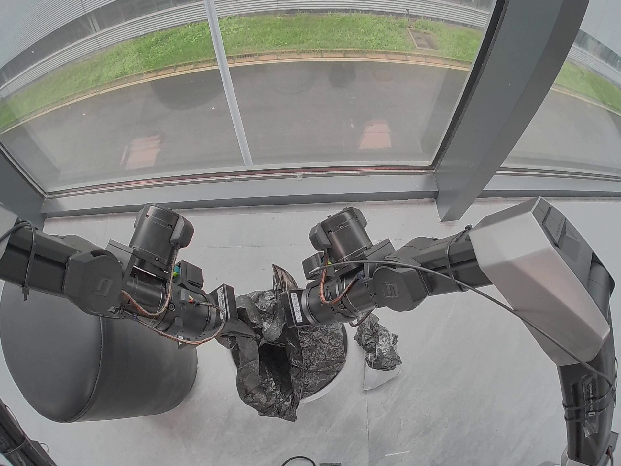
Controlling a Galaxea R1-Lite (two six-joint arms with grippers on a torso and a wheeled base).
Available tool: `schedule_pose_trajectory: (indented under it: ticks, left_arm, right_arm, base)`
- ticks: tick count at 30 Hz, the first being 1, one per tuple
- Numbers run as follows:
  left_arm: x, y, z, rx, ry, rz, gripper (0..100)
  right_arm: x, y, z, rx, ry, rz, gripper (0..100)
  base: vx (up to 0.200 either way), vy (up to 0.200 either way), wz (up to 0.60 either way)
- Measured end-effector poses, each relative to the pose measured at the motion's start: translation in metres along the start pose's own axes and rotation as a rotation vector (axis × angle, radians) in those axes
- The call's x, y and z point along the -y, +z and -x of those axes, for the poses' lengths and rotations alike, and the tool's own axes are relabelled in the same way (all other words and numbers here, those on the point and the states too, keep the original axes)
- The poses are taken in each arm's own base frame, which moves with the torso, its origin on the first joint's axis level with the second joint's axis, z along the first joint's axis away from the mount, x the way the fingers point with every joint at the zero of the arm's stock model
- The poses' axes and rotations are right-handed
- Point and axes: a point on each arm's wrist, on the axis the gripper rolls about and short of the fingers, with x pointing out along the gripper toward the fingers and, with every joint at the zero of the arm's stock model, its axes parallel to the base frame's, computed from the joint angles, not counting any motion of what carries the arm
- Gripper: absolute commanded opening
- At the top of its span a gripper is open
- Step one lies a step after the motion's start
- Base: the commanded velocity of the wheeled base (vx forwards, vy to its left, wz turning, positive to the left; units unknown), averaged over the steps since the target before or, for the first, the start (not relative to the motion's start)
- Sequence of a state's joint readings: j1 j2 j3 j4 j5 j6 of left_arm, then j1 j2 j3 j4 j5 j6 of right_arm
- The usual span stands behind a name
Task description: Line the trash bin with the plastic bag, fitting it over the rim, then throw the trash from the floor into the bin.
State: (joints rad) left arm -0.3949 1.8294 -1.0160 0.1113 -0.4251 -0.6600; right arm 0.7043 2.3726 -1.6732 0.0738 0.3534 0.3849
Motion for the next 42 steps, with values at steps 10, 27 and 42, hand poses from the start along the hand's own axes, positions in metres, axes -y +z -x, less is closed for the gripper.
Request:
schedule_pose_trajectory:
  ticks: [10,27,42]
  left_arm:
    - [-0.012,0.013,-0.010,0.021,0.048,-0.007,0]
    - [-0.028,-0.015,-0.020,-0.077,0.112,0.024,0]
    - [-0.039,-0.010,-0.041,0.034,0.122,-0.015,0]
  right_arm:
    - [0.008,0.001,-0.012,0.015,-0.046,-0.005,0]
    - [0.032,-0.051,0.027,-0.090,-0.124,-0.017,0]
    - [0.057,-0.068,0.033,0.068,-0.199,0.006,0]
  base:
    - [0.000,0.000,0.00]
    - [0.000,0.000,0.00]
    - [0.000,0.000,0.00]
